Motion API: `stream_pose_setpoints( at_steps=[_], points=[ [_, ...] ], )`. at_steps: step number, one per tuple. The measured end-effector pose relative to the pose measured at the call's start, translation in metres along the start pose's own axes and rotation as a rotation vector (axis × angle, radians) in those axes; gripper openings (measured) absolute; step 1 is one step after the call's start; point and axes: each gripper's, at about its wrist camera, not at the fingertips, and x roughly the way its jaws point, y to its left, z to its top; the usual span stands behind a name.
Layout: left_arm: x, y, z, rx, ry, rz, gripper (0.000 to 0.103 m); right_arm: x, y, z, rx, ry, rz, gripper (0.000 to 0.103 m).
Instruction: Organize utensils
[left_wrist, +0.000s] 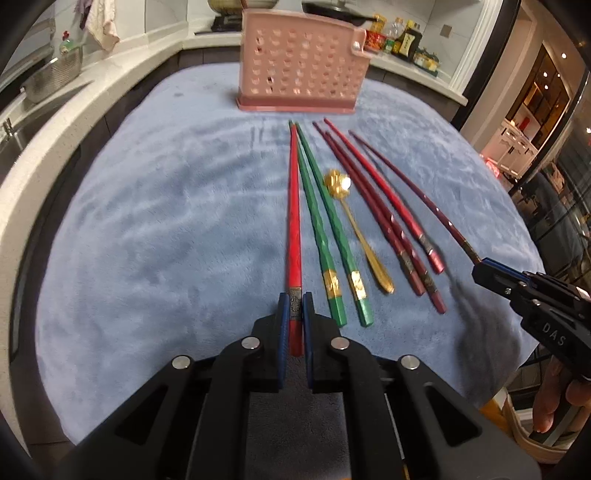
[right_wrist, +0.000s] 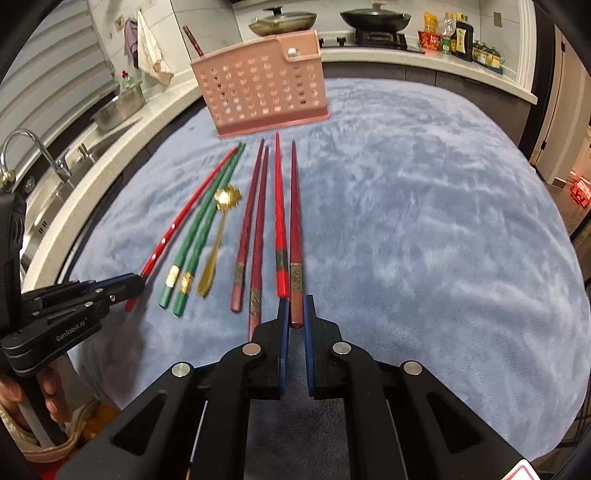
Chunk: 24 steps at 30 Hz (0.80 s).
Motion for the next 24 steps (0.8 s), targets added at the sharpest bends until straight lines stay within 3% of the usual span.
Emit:
stream_pose_setpoints(
  at_steps=[7, 18, 21, 24],
  points=[
    [-0.041, 0.007, 0.025, -0.029, -0.105, 0.002, 0.007, -0.042, -0.004, 0.036, 0.043, -0.117, 0.002, 0.007],
    [-0.095, 0.014, 0.095, -0.015, -0.309, 0.077, 0.002, -0.079, -0.015, 0.099, 0.063, -0.265, -0.036, 0.007],
    [-0.097, 0.017, 0.102, -0.021, -0.312, 0.068, 0.002, -0.084, -0.018, 0.109, 0.069, -0.292, -0.038, 0.007],
    [-0.082, 0.023, 0.089, -0.046, -0.252, 0.047, 0.007, -0.086, -0.020, 0.109, 0.078, -0.297, -0.038, 0.007]
  ],
)
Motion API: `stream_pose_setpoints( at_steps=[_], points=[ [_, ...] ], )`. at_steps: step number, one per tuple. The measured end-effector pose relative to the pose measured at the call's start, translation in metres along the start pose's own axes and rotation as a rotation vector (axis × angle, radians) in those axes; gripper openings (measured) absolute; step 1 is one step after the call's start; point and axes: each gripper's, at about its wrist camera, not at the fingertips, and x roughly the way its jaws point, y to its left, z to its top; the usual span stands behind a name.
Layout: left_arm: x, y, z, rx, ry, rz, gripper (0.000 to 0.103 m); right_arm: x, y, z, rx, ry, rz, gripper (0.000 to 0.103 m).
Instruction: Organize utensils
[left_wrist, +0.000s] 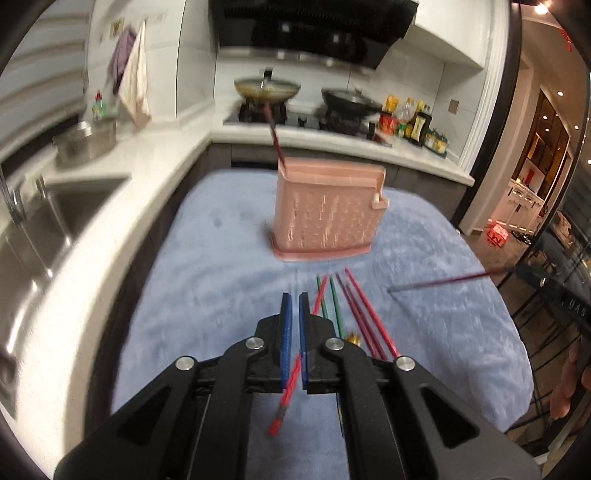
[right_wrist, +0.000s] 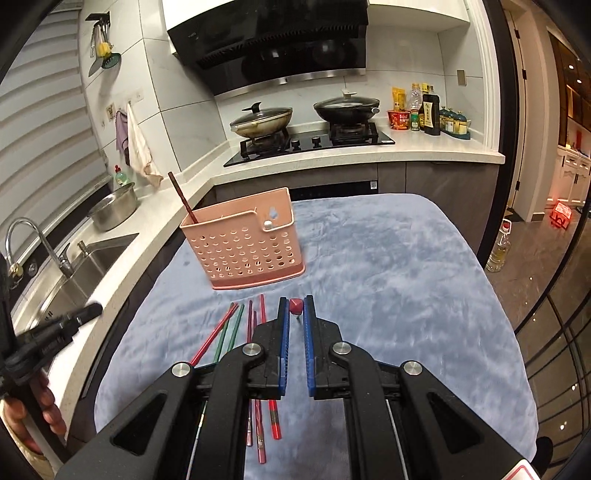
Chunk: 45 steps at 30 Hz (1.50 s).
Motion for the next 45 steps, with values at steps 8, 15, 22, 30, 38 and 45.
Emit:
stream_pose_setpoints(
  at_steps=[8, 15, 22, 30, 38, 45],
  points=[
    [0.061, 0.014, -0.087, -0.016, 0.208, 0.034, 0.060, 0.001, -0.001, -0.016, 0.013, 0.028, 0.003, 0.007],
    [0.078, 0.023, -0.111, -0.043, 0.229, 0.002, 0.041, 0.001, -0.003, -0.016, 0.021, 0.028, -0.005, 0.007],
    [0.081, 0.027, -0.109, -0.051, 0.203, -0.037, 0.013, 0.002, -0.003, -0.016, 0.022, 0.030, -0.007, 0.007],
    [0.048, 0.014, -0.081, -0.020, 0.146, -0.041, 0.009, 0.001, -0.004, -0.014, 0.022, 0.025, -0.004, 0.007],
    [-0.019, -0.001, -0.003, 0.037, -0.061, -0.001, 0.007, -0.005, 0.001, 0.003, 0.005, -0.018, 0.008, 0.007],
    [-0.035, -0.007, 0.061, 0.046, -0.155, 0.027, 0.007, -0.006, 0.004, 0.025, 0.014, -0.047, 0.042, 0.007]
  ],
)
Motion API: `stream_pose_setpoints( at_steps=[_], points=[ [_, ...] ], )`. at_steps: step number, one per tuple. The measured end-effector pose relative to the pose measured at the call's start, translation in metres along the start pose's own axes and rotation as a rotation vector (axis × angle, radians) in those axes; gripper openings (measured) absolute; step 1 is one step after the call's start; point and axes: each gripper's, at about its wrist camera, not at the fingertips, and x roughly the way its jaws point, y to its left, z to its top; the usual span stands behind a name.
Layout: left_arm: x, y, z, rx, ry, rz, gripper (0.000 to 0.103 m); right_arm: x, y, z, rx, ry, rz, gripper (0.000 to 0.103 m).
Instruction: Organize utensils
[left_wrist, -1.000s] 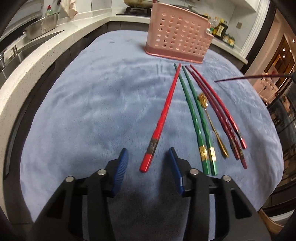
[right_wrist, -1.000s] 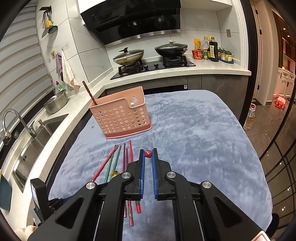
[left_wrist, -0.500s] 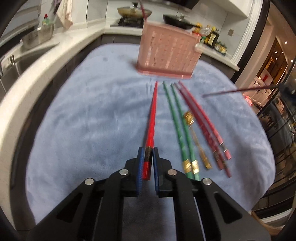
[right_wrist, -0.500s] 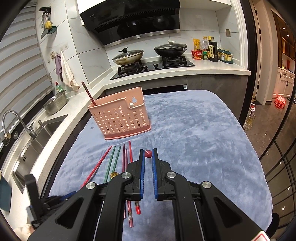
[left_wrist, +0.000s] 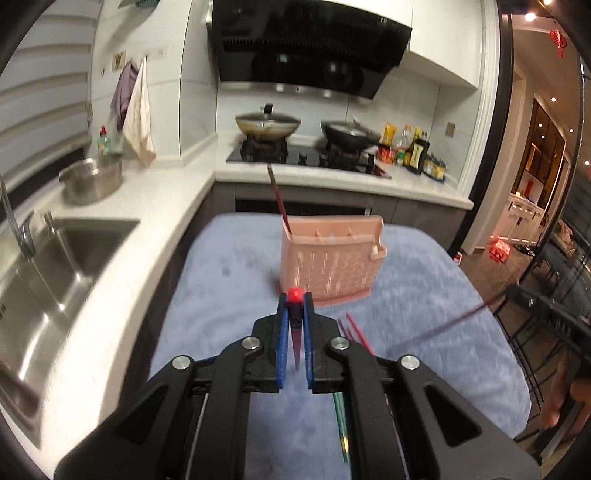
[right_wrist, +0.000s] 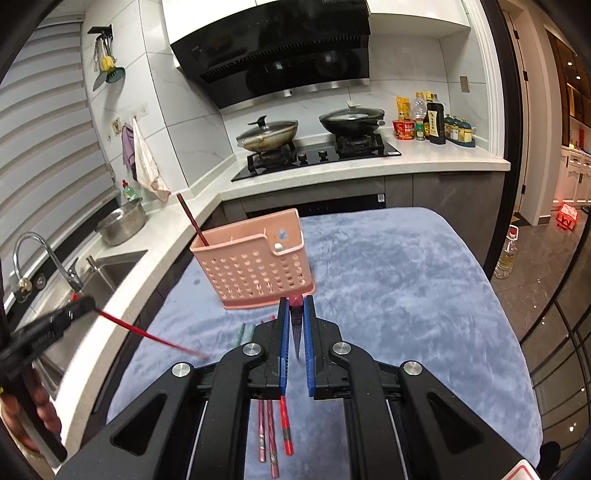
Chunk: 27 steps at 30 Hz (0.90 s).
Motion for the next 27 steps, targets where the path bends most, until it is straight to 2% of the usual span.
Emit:
stream_pose_setpoints(
  at_steps=[6, 12, 18, 22, 27],
  points=[
    [-0.001, -0.012, 0.055, 0.021, -0.071, -0.012, 0.007, -0.001, 0.000, 0.036, 0.023, -0.047, 0.045, 0.007],
    [-0.002, -0.027, 0.117, 0.040, -0.192, -0.008, 0.007, 0.002, 0.008, 0.091, 0.009, -0.144, 0.061, 0.007],
    [0.018, -0.035, 0.173, 0.037, -0.273, -0.001, 0.007, 0.018, 0.020, 0.152, 0.035, -0.246, 0.098, 0.007],
    [0.040, -0.036, 0.195, 0.031, -0.282, -0.004, 0.007, 0.036, 0.032, 0.180, 0.041, -0.284, 0.116, 0.007],
    [0.075, -0.034, 0.190, 0.028, -0.235, -0.005, 0.007, 0.067, 0.042, 0.197, 0.050, -0.288, 0.117, 0.007]
  ],
)
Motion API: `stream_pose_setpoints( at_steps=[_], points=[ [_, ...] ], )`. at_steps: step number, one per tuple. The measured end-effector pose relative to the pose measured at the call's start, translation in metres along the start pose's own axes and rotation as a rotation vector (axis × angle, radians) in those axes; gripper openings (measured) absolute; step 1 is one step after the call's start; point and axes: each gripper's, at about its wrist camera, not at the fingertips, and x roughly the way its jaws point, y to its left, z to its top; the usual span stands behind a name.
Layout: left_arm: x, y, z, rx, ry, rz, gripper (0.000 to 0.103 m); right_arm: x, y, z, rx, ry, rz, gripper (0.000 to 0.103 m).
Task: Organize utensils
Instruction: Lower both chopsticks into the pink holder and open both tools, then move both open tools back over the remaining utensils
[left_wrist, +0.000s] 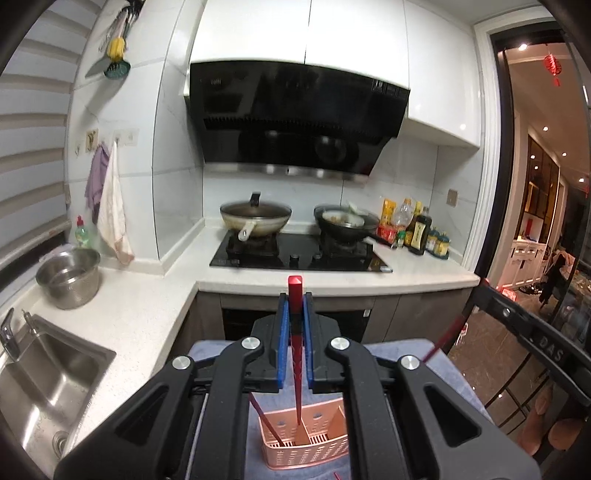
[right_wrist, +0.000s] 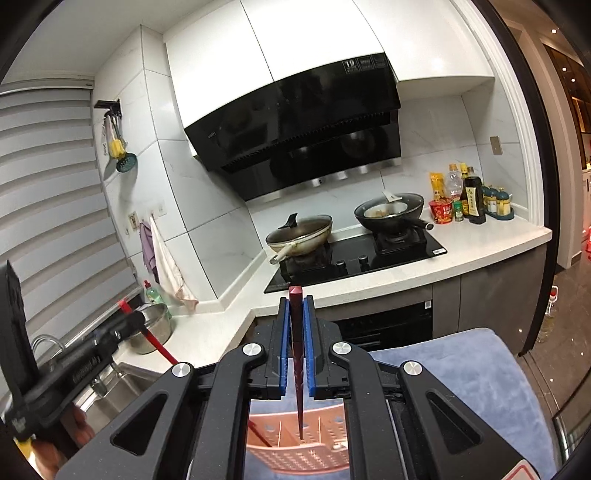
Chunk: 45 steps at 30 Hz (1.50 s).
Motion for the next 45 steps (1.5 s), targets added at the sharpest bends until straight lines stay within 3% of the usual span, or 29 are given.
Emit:
stream_pose_setpoints(
  at_steps=[10, 13, 14, 15, 17, 23, 27, 33, 45],
  points=[
    [0.039, 0.013, -0.046, -0.038, 0.111, 0.010, 0.007, 0.056, -0.012, -0.050, -0.026, 0.135, -0.062, 0.007],
    [0.038, 0.016, -0.052, -0.048, 0.119, 0.013, 0.008, 0.054, -0.021, -0.055, 0.002, 0.130, -0.075, 0.014],
    [0.036, 0.017, -0.053, -0.051, 0.119, 0.025, 0.017, 0.051, -0.024, -0.054, 0.014, 0.121, -0.081, 0.020],
    [0.035, 0.018, -0.052, -0.053, 0.119, 0.036, 0.036, 0.049, -0.025, -0.052, 0.021, 0.114, -0.080, 0.023],
    [0.030, 0.020, -0.050, -0.062, 0.106, 0.067, 0.060, 0.041, -0.026, -0.048, 0.027, 0.095, -0.080, 0.029],
    [0.004, 0.023, -0.055, -0.074, 0.089, 0.082, 0.061, 0.010, -0.019, -0.046, -0.023, 0.076, -0.069, 0.031],
    [-0.016, 0.027, -0.073, -0.081, 0.105, 0.089, 0.073, -0.015, -0.017, -0.063, -0.058, 0.093, -0.067, 0.032],
    [-0.044, 0.028, -0.128, -0.052, 0.172, 0.125, 0.073, -0.047, -0.023, -0.122, -0.118, 0.209, -0.074, 0.032],
    [-0.066, 0.022, -0.276, -0.032, 0.430, 0.119, 0.073, -0.081, -0.048, -0.272, -0.136, 0.487, -0.140, 0.030]
  ],
)
